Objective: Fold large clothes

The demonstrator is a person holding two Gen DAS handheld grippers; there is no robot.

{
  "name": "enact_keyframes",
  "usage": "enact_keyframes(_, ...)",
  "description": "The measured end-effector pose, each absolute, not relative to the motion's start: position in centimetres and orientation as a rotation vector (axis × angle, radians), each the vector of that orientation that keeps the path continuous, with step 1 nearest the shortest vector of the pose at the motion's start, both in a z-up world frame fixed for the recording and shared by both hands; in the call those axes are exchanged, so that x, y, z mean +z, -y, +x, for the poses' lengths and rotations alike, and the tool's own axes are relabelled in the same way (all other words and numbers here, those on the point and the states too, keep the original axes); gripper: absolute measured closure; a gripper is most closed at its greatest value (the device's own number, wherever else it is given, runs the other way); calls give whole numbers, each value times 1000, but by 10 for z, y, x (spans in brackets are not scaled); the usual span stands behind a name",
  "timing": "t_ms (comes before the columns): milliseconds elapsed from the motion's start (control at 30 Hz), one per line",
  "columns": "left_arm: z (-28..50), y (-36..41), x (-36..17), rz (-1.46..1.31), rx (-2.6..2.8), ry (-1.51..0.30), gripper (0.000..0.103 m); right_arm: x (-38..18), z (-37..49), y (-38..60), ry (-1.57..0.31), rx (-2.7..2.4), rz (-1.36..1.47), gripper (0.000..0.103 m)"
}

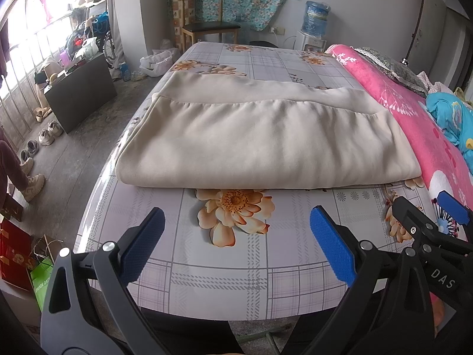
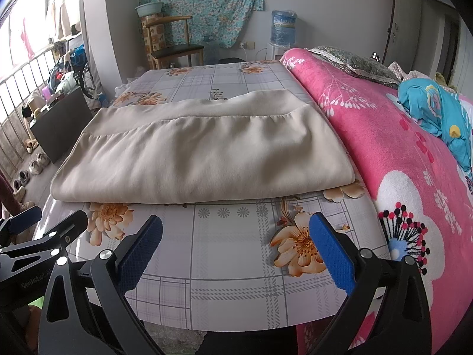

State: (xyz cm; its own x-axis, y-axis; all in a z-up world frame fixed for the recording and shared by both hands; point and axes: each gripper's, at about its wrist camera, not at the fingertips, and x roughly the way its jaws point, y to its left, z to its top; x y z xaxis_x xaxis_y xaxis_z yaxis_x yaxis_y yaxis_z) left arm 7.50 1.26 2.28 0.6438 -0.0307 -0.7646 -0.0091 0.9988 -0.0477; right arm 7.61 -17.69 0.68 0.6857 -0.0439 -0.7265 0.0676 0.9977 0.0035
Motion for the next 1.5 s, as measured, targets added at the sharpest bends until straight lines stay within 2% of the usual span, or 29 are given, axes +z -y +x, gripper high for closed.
enact_keyframes(1500, 75, -13, 23, -49, -12, -872, 8, 10, 77, 173, -814, -64, 29, 6)
